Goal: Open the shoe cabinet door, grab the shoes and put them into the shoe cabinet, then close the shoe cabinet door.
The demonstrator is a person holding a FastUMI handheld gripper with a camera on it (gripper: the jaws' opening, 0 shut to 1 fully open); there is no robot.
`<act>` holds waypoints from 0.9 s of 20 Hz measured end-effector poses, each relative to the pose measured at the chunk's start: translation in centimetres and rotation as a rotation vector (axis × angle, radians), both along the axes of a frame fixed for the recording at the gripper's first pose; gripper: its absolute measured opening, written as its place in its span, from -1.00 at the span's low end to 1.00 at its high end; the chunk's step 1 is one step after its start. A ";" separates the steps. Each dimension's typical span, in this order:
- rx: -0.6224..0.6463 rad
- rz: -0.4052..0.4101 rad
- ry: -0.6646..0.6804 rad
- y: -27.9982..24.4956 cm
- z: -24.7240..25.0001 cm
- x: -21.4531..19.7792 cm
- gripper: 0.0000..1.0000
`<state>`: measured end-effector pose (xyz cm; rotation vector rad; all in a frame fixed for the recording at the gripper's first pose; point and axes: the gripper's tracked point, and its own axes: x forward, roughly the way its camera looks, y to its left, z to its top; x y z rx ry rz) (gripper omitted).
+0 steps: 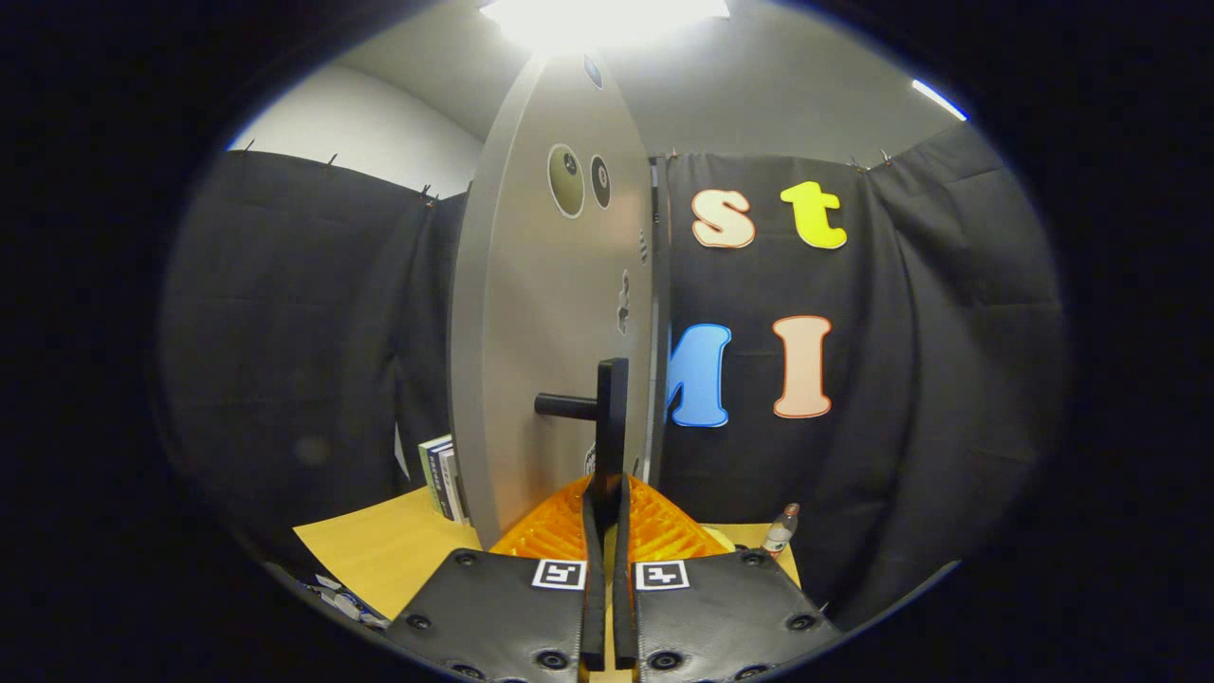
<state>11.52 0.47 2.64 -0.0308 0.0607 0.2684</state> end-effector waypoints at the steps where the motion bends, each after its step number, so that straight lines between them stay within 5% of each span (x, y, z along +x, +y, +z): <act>1: 0.002 -0.029 -0.004 -0.8 0.2 0.2 -0.90; 6: 0.077 0.016 0.016 0.6 0.2 -0.4 -0.89; 10: 0.004 -0.084 -0.030 -1.9 0.4 -0.2 -0.65; 11: -0.002 -0.102 -0.033 -2.2 0.5 -0.3 -0.55; 16: -0.028 -0.202 -0.007 -3.8 0.3 -2.2 0.69; 18: -0.006 -0.244 0.011 -3.5 0.3 -2.6 0.86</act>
